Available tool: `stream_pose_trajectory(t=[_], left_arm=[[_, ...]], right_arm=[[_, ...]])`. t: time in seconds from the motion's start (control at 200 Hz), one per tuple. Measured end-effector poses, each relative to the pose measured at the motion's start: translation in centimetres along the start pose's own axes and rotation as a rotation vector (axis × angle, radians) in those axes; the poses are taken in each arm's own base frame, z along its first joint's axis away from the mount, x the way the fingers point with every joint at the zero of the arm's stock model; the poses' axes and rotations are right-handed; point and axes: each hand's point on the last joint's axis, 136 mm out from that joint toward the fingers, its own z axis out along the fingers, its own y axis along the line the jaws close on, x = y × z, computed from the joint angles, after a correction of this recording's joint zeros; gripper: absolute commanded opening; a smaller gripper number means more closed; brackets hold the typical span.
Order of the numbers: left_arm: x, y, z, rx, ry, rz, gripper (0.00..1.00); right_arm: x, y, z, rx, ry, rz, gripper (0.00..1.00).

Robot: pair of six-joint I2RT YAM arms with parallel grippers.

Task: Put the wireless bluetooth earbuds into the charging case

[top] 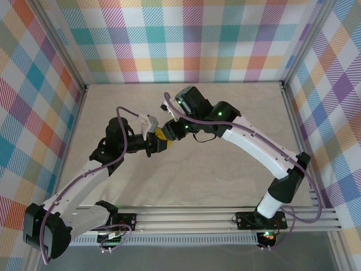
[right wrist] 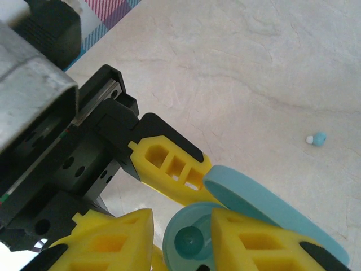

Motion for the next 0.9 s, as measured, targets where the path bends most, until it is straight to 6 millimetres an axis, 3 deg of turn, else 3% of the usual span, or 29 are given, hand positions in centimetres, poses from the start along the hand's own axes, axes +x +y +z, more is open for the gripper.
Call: stream_pose_trajectory(t=[0.185, 0.33, 0.435, 0.59, 0.9], left_arm=[[0.1, -0.1, 0.0, 0.009, 0.002, 0.002, 0.00], [0.2, 0.0, 0.1, 0.009, 0.005, 0.002, 0.00], [0.3, 0.0, 0.2, 0.010, 0.008, -0.001, 0.00], [0.4, 0.0, 0.3, 0.015, 0.012, -0.005, 0.00], [0.4, -0.2, 0.3, 0.028, 0.013, -0.005, 0.00]], right_arm=[[-0.7, 0.0, -2.7, 0.012, -0.065, 0.013, 0.31], [0.2, -0.2, -5.7, 0.023, -0.109, 0.032, 0.29], [1.0, -0.5, -6.8, 0.034, -0.114, 0.043, 0.33], [2.2, -1.1, -5.9, 0.053, -0.065, 0.053, 0.40], [3.8, -2.4, -2.8, 0.086, 0.037, 0.053, 0.40]])
